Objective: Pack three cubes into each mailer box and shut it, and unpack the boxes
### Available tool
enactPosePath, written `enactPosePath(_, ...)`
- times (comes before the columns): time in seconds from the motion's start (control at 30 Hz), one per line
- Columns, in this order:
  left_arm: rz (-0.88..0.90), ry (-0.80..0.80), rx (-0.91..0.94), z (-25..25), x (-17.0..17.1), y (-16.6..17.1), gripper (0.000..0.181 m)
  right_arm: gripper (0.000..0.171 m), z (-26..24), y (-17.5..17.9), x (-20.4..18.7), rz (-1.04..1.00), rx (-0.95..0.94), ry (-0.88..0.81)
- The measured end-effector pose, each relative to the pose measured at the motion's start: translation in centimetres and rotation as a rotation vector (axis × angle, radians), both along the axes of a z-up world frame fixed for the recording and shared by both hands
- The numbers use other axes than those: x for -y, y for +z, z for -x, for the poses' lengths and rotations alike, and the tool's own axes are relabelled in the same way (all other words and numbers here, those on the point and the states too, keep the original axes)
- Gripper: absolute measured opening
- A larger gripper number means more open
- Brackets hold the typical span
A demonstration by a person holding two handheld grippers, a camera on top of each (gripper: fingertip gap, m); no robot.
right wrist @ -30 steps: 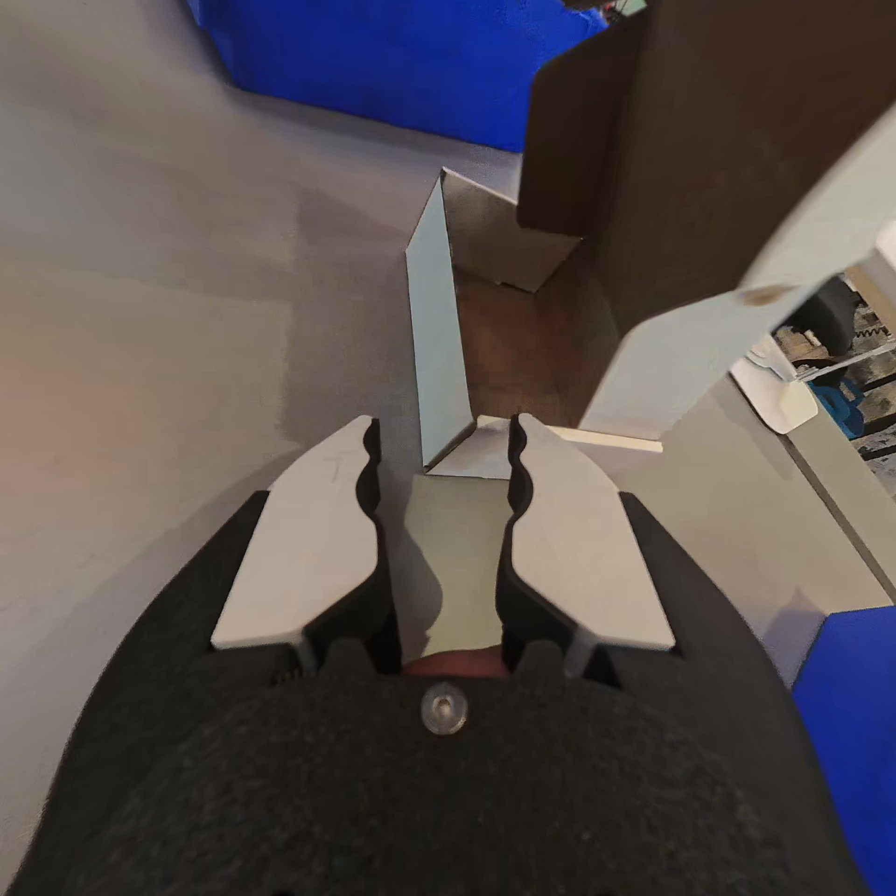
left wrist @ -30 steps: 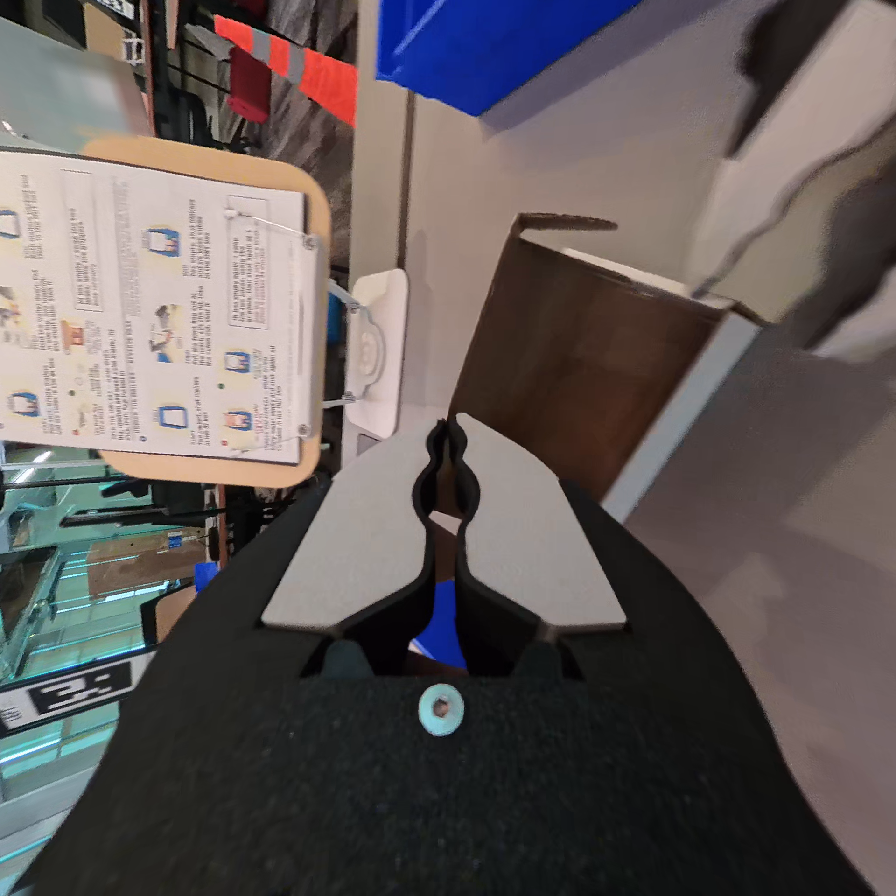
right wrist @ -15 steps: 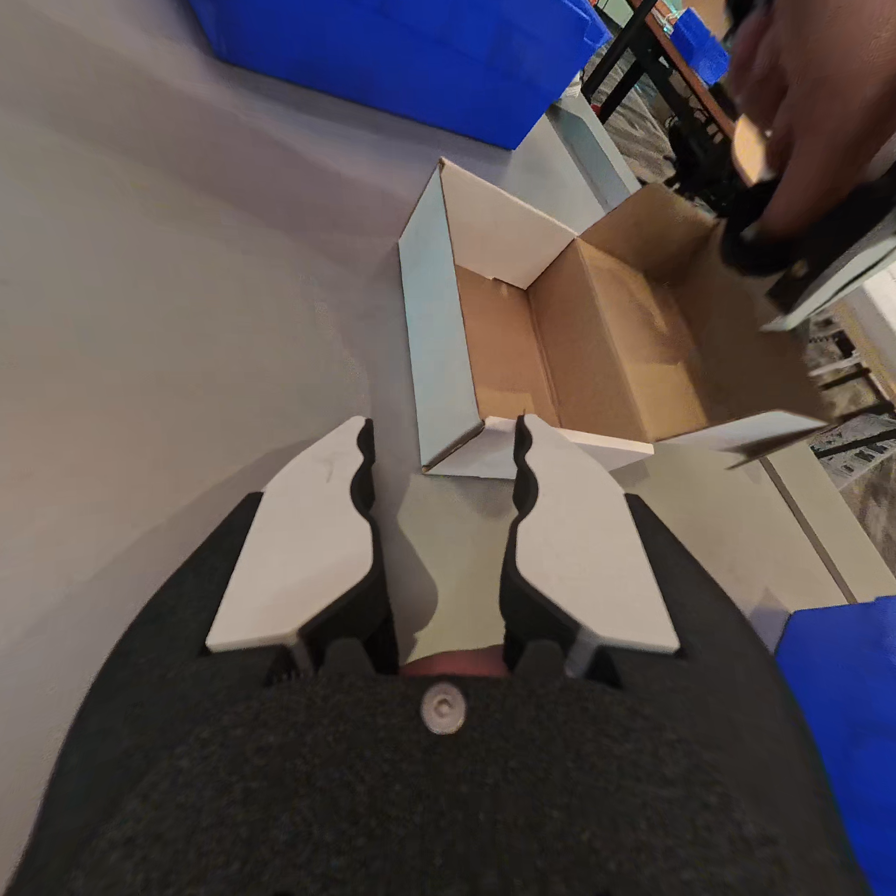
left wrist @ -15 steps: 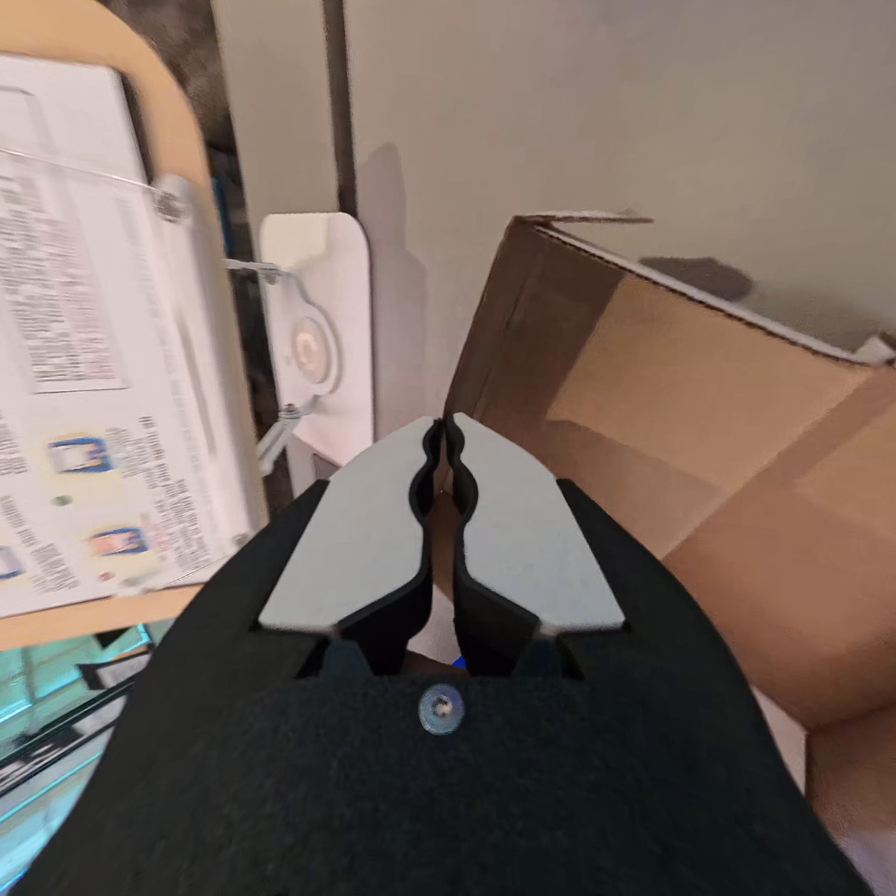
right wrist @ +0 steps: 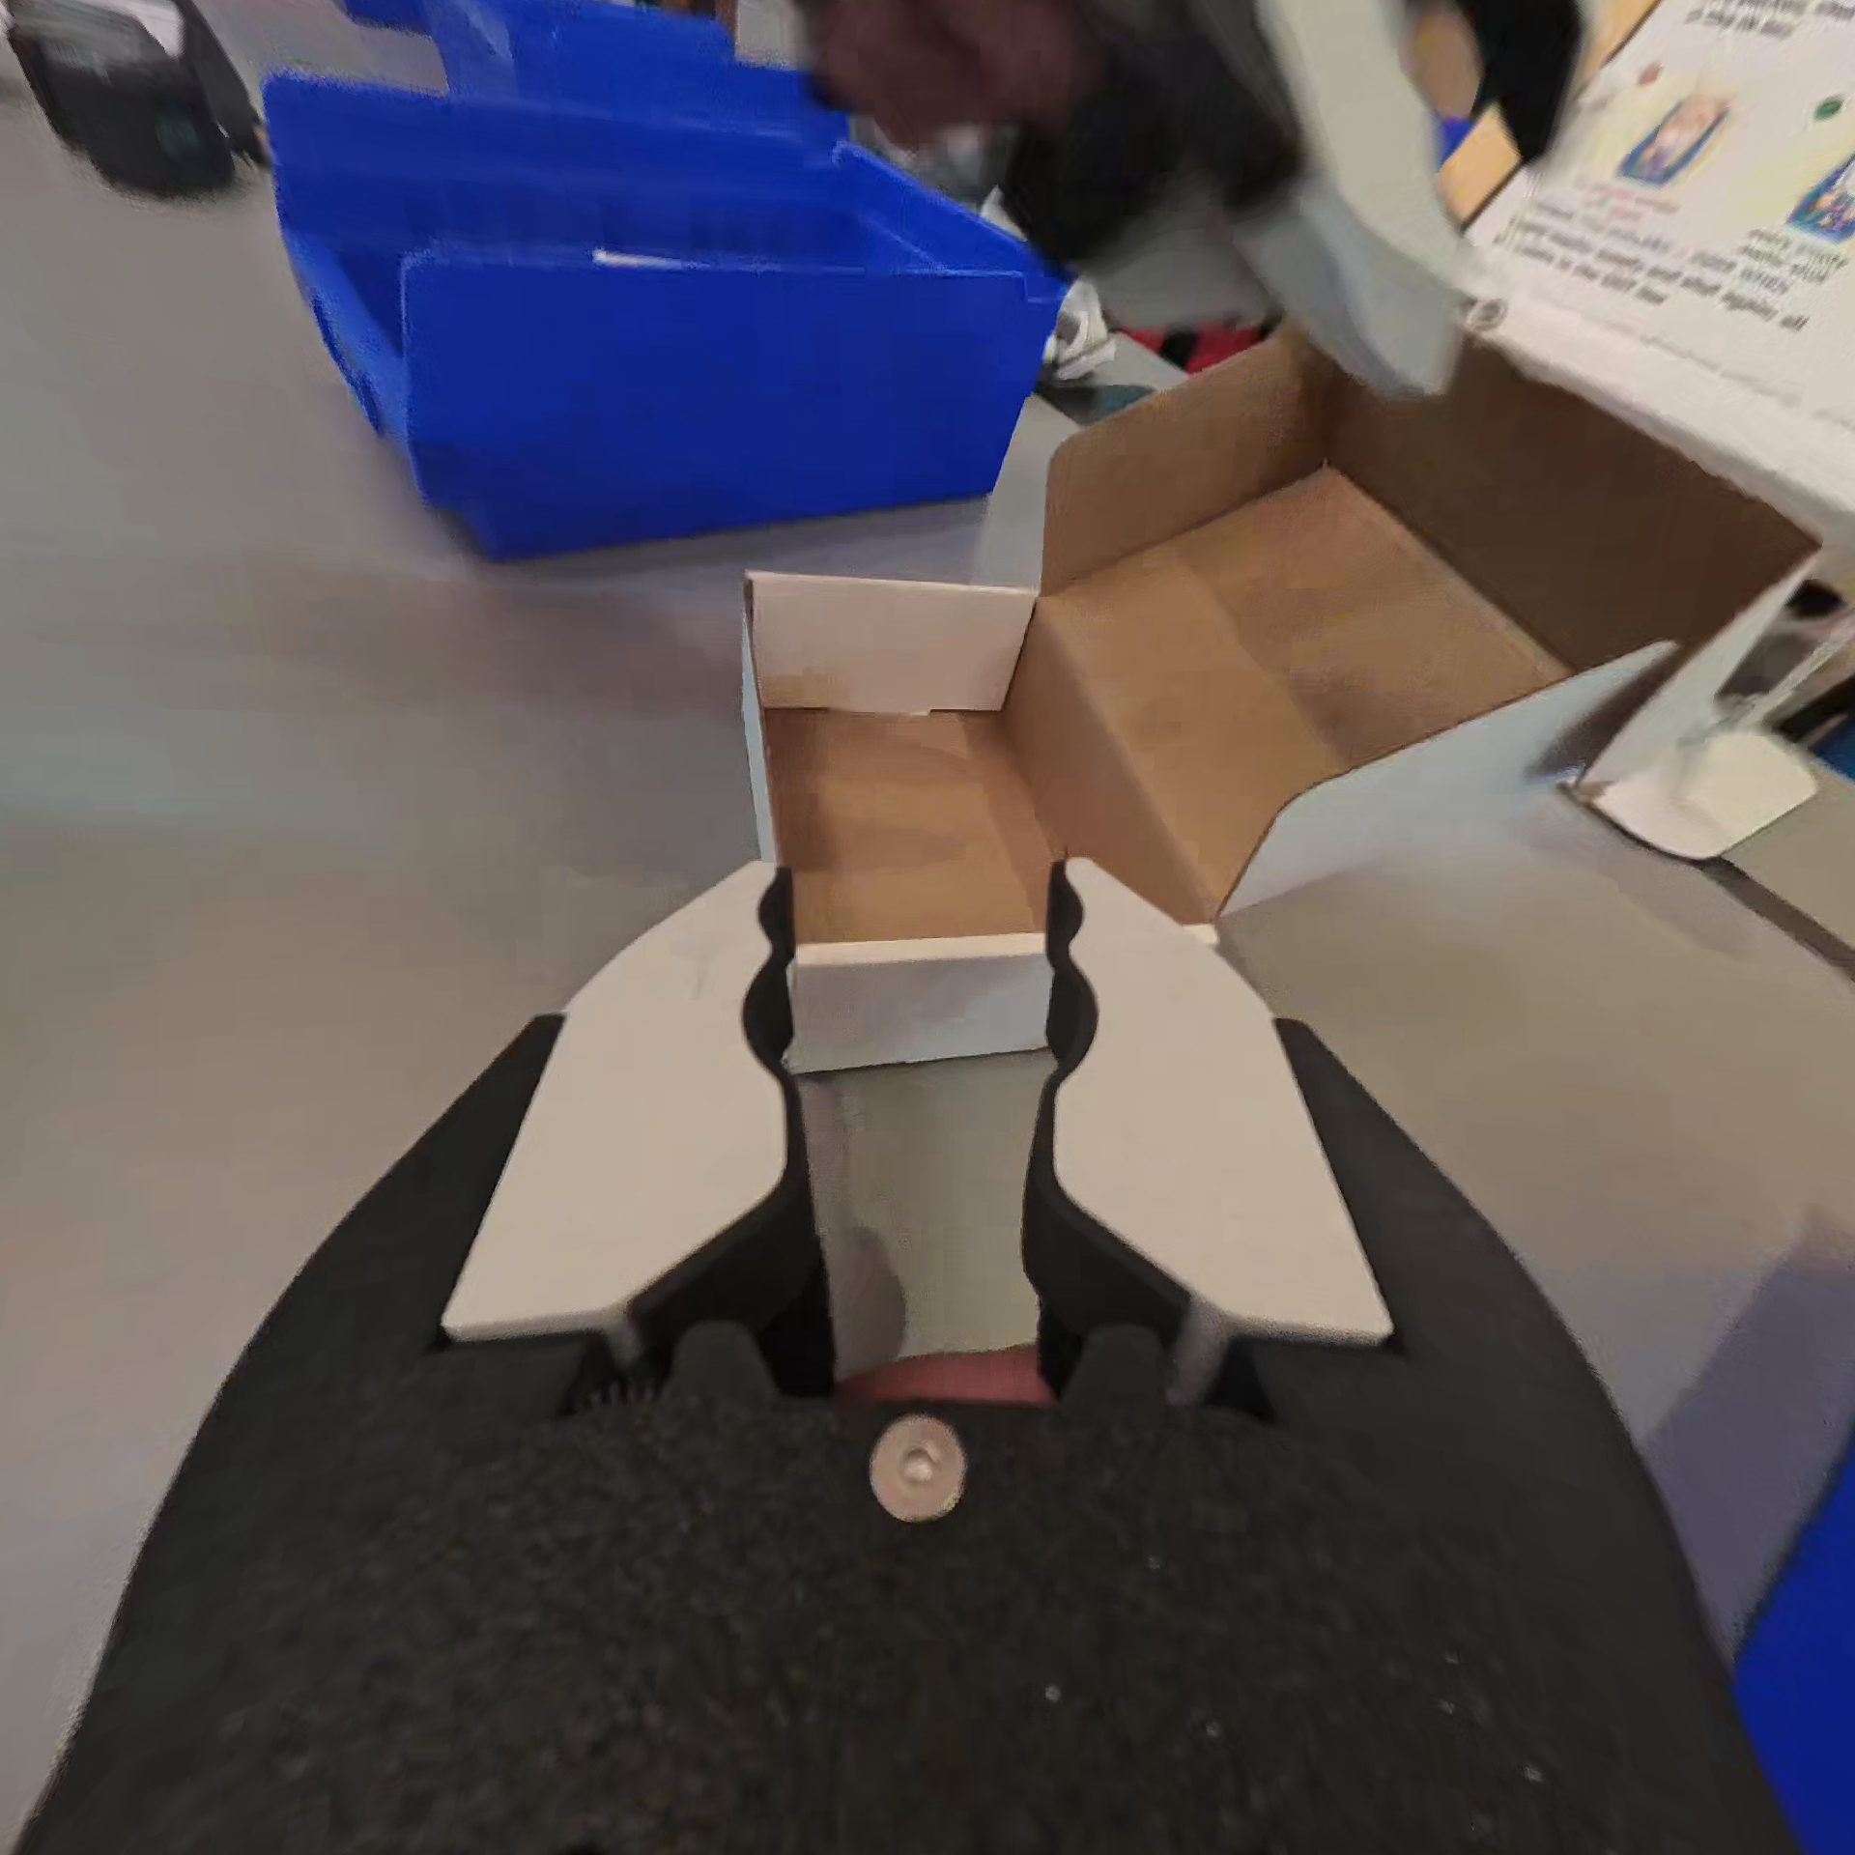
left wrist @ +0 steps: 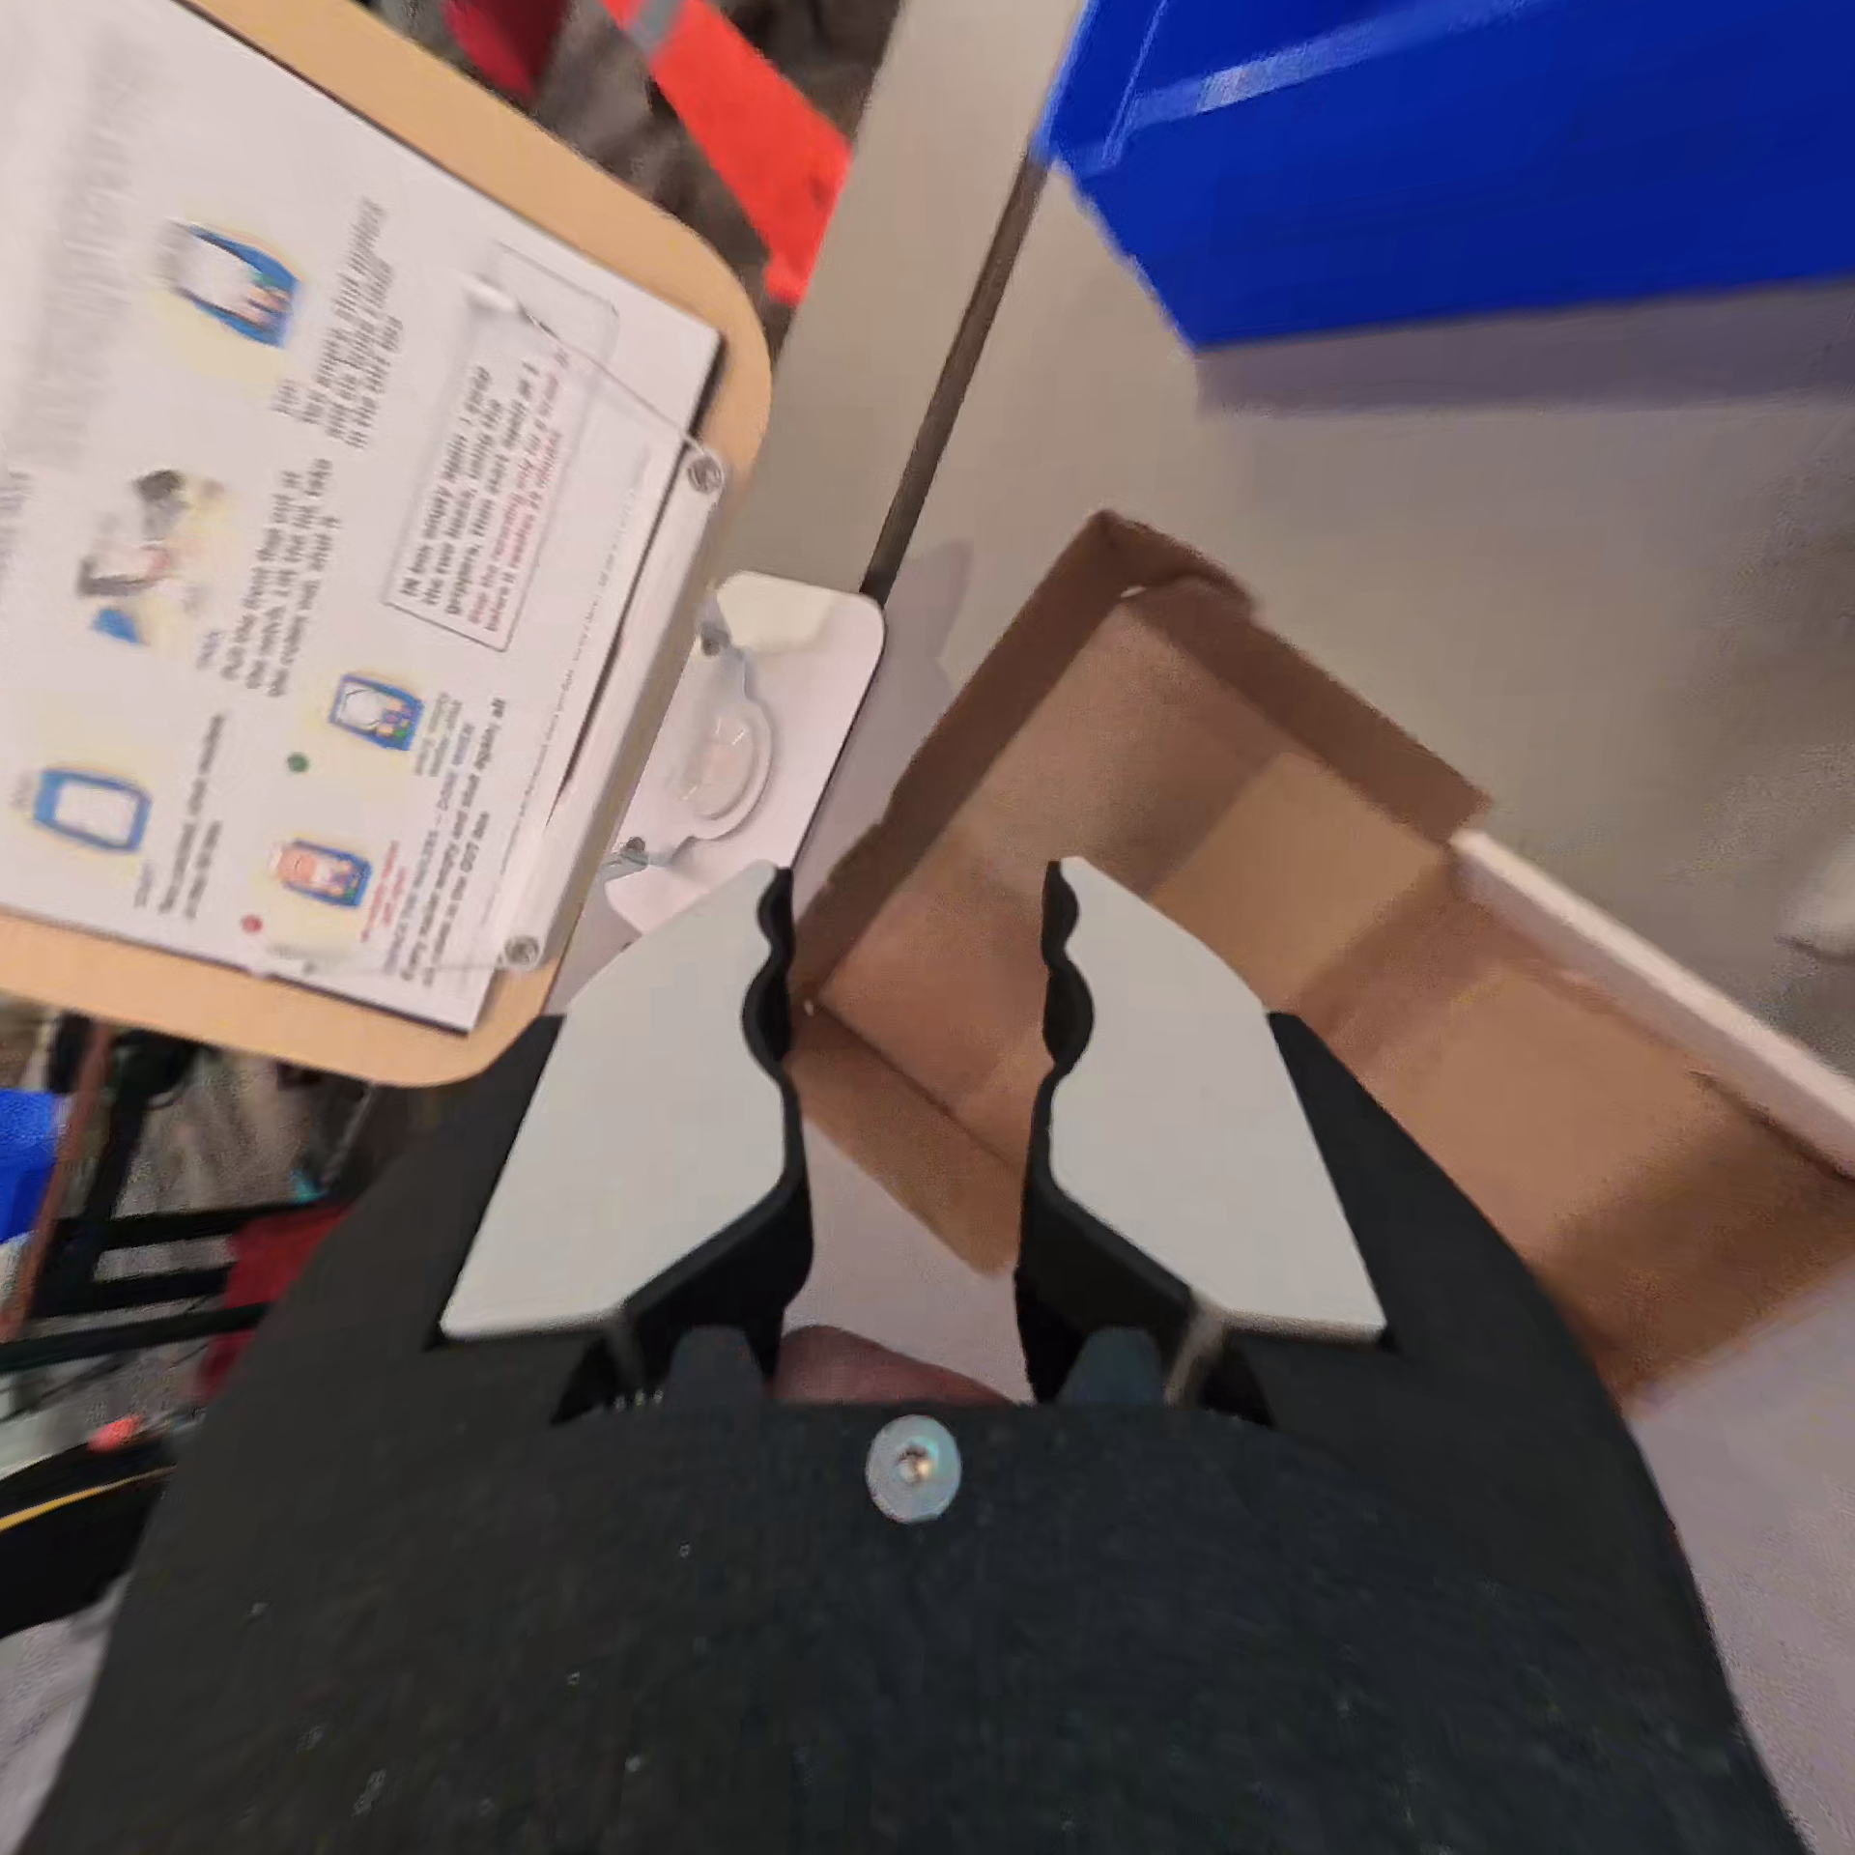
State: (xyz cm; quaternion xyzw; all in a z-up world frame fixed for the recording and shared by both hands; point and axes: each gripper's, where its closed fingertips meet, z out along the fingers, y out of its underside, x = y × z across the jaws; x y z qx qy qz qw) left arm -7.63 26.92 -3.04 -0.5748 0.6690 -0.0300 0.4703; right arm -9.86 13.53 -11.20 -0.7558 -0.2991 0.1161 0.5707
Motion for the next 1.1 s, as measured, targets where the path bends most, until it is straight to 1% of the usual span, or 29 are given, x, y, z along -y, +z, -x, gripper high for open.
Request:
enactPosePath(0.07, 0.042, 0.021, 0.119, 3.7, 2.8, 1.4, 0.038, 0.046, 0.1, -0.5, 0.0, 0.073, -0.042, 0.087)
enactPosePath(0.13, 0.138, 0.076, 0.211, 7.8, 5.8, 1.1, 0.037, 0.047, -0.1, -1.7, -0.7, 0.109, -0.029, 0.117)
enactPosePath(0.2, 0.306, 0.104, 0.283, 11.2, 9.8, -1.1, 0.034, 0.045, -0.3, -2.5, -1.7, 0.125, -0.028, 0.106)
enactPosePath(0.23, 0.363, 0.121, 0.287, 12.8, 11.7, -2.6, 0.034, 0.045, -0.4, -3.0, -1.8, 0.151, -0.028, 0.105)
enactPosePath(0.33, 0.464, 0.2, 0.336, 16.7, 16.3, -6.6, 0.034, 0.042, -0.2, -3.1, -1.8, 0.153, -0.022, 0.102)
enactPosePath(0.4, 0.518, 0.231, 0.395, 18.0, 18.6, -8.3, 0.033, 0.04, -0.2, -3.2, -1.8, 0.141, 0.007, 0.089)
enactPosePath(0.47, 0.549, 0.244, 0.407, 18.7, 20.2, -9.3, 0.033, 0.039, -0.1, -3.4, -1.8, 0.142, 0.022, 0.085)
enactPosePath(0.57, 0.586, 0.244, 0.452, 19.0, 20.7, -10.1, 0.033, 0.04, -0.2, -3.4, -1.8, 0.139, 0.023, 0.081)
enactPosePath(0.63, 0.596, 0.261, 0.441, 19.3, 20.1, -10.7, 0.033, 0.042, -0.2, -3.3, -1.9, 0.127, 0.025, 0.077)
enactPosePath(0.73, 0.59, 0.268, 0.466, 19.7, 19.2, -10.6, 0.032, 0.042, -0.1, -2.5, -1.7, 0.069, 0.013, 0.086)
enactPosePath(0.8, 0.564, 0.282, 0.463, 20.1, 18.6, -10.7, 0.03, 0.044, -0.4, -1.8, -1.4, 0.023, 0.009, 0.093)
enactPosePath(0.87, 0.519, 0.291, 0.45, 20.3, 18.1, -10.7, 0.029, 0.045, -1.4, -1.5, -1.1, 0.024, 0.02, 0.076)
enactPosePath(0.9, 0.506, 0.289, 0.445, 20.4, 18.0, -10.7, 0.029, 0.051, -1.9, -1.7, -0.8, 0.056, 0.013, 0.065)
enactPosePath(0.93, 0.503, 0.282, 0.441, 20.3, 18.0, -10.8, 0.029, 0.064, -2.0, -2.0, -0.5, 0.096, -0.003, 0.069)
enactPosePath(0.97, 0.504, 0.282, 0.441, 20.2, 17.9, -10.8, 0.029, 0.072, -2.0, -2.1, -0.1, 0.116, -0.01, 0.075)
enactPosePath(1.1, 0.531, 0.264, 0.43, 19.4, 18.1, -11.2, 0.029, 0.072, -0.8, -1.3, 0.3, -0.034, 0.088, 0.055)
